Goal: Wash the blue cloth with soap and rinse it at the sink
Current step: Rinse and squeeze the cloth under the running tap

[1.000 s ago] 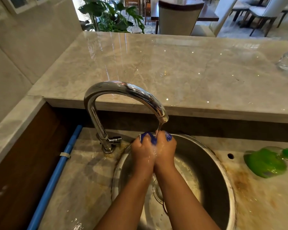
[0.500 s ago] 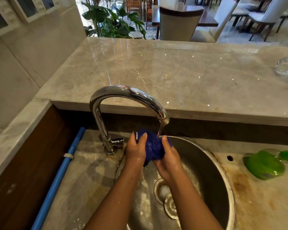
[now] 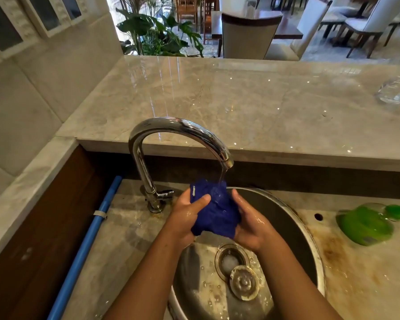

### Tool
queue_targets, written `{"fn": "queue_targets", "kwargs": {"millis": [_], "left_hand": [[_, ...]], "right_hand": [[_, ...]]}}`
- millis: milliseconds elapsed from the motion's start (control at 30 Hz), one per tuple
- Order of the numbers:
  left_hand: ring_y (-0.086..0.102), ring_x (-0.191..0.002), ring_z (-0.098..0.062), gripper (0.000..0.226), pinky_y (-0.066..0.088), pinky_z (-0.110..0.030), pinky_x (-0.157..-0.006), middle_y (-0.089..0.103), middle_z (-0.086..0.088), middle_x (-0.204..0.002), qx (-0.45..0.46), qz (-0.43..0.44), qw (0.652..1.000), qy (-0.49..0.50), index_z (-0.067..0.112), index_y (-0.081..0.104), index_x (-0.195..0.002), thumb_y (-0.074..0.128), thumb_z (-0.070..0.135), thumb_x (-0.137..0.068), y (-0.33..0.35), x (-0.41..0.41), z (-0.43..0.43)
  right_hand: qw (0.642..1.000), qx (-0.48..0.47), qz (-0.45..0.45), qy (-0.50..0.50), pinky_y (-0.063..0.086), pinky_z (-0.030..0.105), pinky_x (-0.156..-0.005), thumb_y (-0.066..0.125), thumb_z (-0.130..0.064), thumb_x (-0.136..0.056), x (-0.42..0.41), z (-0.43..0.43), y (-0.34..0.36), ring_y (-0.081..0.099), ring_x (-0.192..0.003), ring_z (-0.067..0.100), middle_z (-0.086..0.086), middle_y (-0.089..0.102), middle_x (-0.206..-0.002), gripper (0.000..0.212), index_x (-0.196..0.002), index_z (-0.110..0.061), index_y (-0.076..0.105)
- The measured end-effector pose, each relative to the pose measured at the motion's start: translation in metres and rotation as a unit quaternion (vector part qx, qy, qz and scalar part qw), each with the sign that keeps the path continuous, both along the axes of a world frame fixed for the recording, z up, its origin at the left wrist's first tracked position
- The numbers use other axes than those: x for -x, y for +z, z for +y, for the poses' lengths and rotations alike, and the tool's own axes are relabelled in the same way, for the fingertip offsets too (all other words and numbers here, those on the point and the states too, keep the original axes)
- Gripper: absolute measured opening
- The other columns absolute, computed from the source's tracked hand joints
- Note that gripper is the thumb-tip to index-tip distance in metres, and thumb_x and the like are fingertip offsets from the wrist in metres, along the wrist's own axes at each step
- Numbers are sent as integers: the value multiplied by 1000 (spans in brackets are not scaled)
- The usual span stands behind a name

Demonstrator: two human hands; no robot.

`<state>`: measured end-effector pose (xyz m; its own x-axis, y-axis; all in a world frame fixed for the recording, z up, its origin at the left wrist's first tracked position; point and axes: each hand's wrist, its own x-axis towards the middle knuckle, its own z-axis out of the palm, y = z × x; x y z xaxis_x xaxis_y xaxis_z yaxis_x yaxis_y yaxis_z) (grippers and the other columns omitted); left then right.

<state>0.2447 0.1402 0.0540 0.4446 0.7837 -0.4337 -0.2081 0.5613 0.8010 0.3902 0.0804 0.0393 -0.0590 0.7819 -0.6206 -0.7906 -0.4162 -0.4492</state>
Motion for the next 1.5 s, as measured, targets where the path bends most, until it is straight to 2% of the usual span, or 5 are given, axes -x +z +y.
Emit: {"fn": "queue_targets", "kwargs": {"millis": [333, 633, 867, 1100, 1500], "left_hand": [[72, -96, -31, 27, 61, -45, -78, 72, -12, -111, 41, 113, 987, 106, 14, 60, -117, 59, 32, -97, -16, 2, 0], [64, -112, -32, 56, 50, -43, -83, 70, -10, -124, 203, 56, 971, -114, 21, 60, -127, 57, 60, -87, -23, -3, 0], [67, -110, -31, 30, 55, -43, -89, 71, -18, -118, 126, -53, 991, 9, 4, 63, -122, 62, 11, -93, -17, -15, 6], [69, -92, -29, 7, 58, -53, -86, 70, -8, -102, 18, 146, 986, 82, 22, 60, -100, 63, 26, -95, -8, -25, 7], [69, -81, -30, 24, 56, -46, -74, 70, -11, -88, -158, 240, 944, 161, 17, 62, -91, 57, 39, -96, -12, -26, 10]], "right_hand": [[976, -84, -191, -57, 57, 46, -88, 59, -16, -95, 6, 17, 9, 69, -106, 30, 17, 68, -122, 26, -121, -15, 62], [987, -91, -95, -88, 51, 46, -90, 58, -9, -90, 4, 19, 22, 65, -97, 32, 17, 70, -104, 23, -112, -10, 66], [990, -67, -54, -115, 53, 51, -93, 63, -14, -89, -4, 5, 11, 66, -112, 38, 19, 70, -118, 33, -123, -12, 63], [917, -2, -388, -92, 59, 48, -86, 52, -20, -100, 7, 10, -3, 70, -95, 29, 13, 71, -109, 12, -106, -22, 63], [982, 32, -96, -159, 59, 50, -80, 72, -26, -87, 32, 6, 25, 72, -98, 35, 14, 75, -107, 32, -115, -13, 63]]}}
